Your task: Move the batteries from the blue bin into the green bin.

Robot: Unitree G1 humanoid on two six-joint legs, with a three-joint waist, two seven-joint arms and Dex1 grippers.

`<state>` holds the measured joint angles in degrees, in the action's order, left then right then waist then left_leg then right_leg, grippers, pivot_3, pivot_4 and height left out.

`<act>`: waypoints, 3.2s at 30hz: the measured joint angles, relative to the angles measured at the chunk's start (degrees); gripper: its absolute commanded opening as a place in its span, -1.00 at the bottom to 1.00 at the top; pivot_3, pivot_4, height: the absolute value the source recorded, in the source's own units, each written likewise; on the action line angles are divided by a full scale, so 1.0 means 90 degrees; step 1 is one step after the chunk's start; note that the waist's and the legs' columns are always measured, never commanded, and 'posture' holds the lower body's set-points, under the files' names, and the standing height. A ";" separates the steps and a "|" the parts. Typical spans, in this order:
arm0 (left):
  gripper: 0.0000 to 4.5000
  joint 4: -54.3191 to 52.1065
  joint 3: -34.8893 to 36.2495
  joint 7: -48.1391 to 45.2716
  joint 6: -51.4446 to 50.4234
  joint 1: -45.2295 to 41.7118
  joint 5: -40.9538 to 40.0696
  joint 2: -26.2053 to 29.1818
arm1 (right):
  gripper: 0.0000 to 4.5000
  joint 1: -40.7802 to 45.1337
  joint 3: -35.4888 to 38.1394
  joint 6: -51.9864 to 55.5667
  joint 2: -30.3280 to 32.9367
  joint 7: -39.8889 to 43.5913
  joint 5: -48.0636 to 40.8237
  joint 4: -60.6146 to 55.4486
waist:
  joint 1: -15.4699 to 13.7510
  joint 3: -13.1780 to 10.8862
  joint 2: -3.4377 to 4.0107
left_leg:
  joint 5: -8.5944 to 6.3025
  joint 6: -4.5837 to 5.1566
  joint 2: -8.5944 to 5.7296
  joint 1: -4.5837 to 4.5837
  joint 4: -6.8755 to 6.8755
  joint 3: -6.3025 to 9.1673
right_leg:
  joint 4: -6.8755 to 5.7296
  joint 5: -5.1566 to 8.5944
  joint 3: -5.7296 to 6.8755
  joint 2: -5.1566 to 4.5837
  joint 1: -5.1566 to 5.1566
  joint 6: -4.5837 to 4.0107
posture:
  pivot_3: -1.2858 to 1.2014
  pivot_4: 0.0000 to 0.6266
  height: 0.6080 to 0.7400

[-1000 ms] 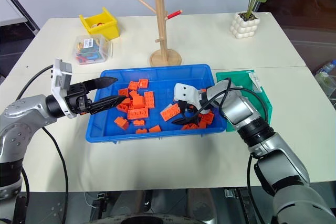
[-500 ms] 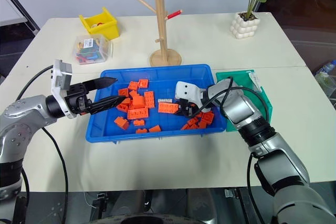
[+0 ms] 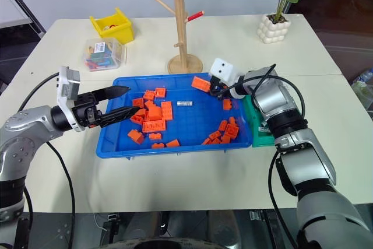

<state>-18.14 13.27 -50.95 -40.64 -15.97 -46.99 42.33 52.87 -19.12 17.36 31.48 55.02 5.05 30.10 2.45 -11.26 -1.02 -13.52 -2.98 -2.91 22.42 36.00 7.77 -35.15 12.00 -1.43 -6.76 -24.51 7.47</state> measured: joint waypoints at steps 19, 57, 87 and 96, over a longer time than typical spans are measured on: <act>1.00 -0.0081 0.0109 0.0135 -0.0047 0.0055 -0.0135 0.0000 | 0.99 0.0179 0.0456 0.0669 -0.0475 0.0268 -0.0339 -0.0313 | 0.0044 0.0003 -0.0005 | 0.0001 -0.0002 0.0001 -0.0006 0.0000 0.0008 | -0.0008 0.0000 0.0001 0.0005 0.0002 0.0000 | 0.03 -0.52 1.00; 1.00 -0.0747 0.0586 -0.0070 -0.0124 0.0695 -0.0342 0.0628 | -0.66 0.0954 -0.0132 -0.0569 -0.1740 0.0776 0.0051 0.2297 | 0.0107 0.0001 -0.0001 | 0.0001 -0.0002 0.0000 -0.0006 -0.0003 0.0008 | -0.0009 0.0000 0.0000 0.0005 0.0000 -0.0001 | 0.03 -0.52 1.00; 1.00 0.1253 -0.1217 -0.1058 0.0541 -0.1566 0.0582 -0.0843 | -0.66 -0.2061 0.2239 0.3794 0.2517 0.0814 -0.1162 -0.4158 | 0.0007 0.0001 0.0000 | 0.0001 -0.0002 -0.0001 0.0002 0.0006 -0.0002 | -0.0001 0.0001 0.0000 -0.0002 0.0001 0.0002 | 0.03 -0.52 1.00; 1.00 0.1528 -0.1327 -0.1251 0.0662 -0.1759 0.0782 -0.0851 | 0.85 -0.2589 0.2392 0.3825 0.2592 0.0345 -0.1434 -0.4301 | -0.0011 0.0000 0.0000 | 0.0001 -0.0001 -0.0001 0.0004 0.0010 -0.0005 | 0.0000 0.0001 -0.0001 -0.0003 0.0002 0.0003 | 0.03 -0.52 1.00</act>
<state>-4.39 1.33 -62.21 -34.67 -31.80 -39.96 34.67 29.57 2.41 51.78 54.80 58.13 -7.85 -8.61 2.35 -11.25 -1.02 -13.51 -2.99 -2.92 22.46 36.09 7.73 -35.15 12.01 -1.43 -6.78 -24.49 7.50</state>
